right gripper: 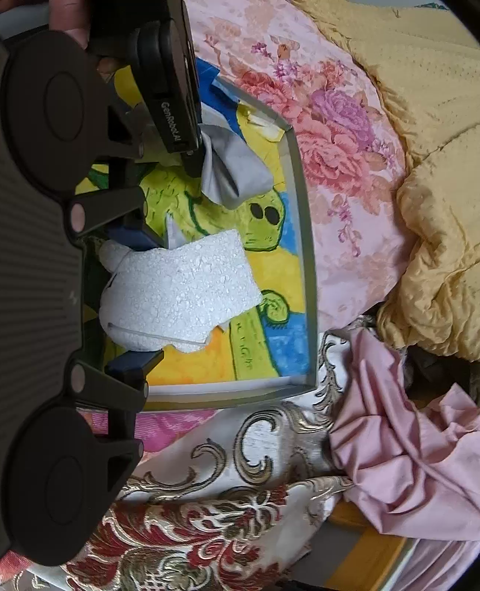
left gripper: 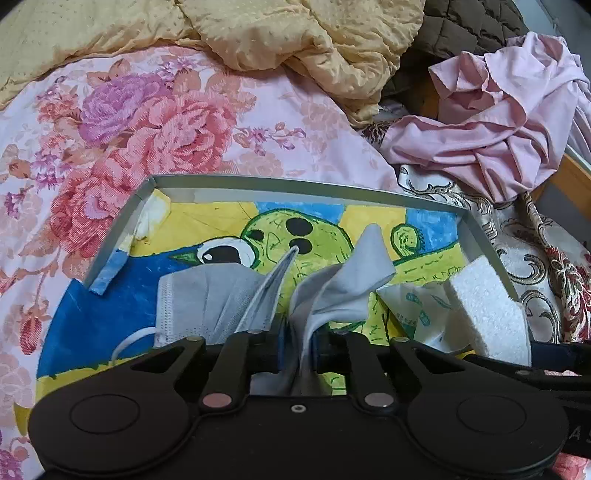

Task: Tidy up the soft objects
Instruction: 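Lower both grippers into the tray and open them, releasing cloth and foam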

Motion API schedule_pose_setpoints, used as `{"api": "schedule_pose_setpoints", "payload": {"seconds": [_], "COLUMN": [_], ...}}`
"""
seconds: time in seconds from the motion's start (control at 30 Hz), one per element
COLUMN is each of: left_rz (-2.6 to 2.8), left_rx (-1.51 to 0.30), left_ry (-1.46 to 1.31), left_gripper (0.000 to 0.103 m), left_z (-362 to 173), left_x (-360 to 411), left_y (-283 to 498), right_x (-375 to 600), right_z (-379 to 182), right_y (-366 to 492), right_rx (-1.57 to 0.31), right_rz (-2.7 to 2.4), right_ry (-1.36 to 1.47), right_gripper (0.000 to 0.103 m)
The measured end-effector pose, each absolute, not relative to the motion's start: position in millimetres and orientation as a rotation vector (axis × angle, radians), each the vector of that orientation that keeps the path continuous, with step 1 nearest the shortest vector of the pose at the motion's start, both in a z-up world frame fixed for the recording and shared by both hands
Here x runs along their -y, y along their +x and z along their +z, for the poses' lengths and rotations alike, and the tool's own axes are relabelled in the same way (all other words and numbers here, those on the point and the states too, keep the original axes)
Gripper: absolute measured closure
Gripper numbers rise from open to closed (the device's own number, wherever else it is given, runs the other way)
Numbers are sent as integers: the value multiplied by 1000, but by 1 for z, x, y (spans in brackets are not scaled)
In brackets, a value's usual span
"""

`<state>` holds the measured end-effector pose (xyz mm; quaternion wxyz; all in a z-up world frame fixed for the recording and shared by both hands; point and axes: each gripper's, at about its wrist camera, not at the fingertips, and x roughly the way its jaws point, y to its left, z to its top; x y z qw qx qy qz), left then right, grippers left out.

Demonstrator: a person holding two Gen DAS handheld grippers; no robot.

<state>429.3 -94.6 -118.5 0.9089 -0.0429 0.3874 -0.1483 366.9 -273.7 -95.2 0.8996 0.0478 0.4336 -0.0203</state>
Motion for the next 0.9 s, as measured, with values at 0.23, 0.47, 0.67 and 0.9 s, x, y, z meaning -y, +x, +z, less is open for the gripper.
{"api": "schedule_pose_setpoints", "payload": {"seconds": [0.23,0.47,0.67,0.9], "left_rz": [-302,-290,-278,-241], "left_rx": [-794,-779,-744,-708], "left_ry": [-80,-65,-64,-86], "left_gripper": [72,58,23,1], "left_z": [-120,-113,-105,-94], "left_x": [95,93,91,85], "left_y": [428,427,421,414], "right_x": [279,279,278,272], "right_z": [-96,-91,-86,-76], "right_y": [365,362,355,338], "right_rx": [-903,-889,-876,-857], "right_rz": [-50,-36,-18,-11], "right_ry": [109,114,106,60], "right_gripper": [31,22,9,0]}}
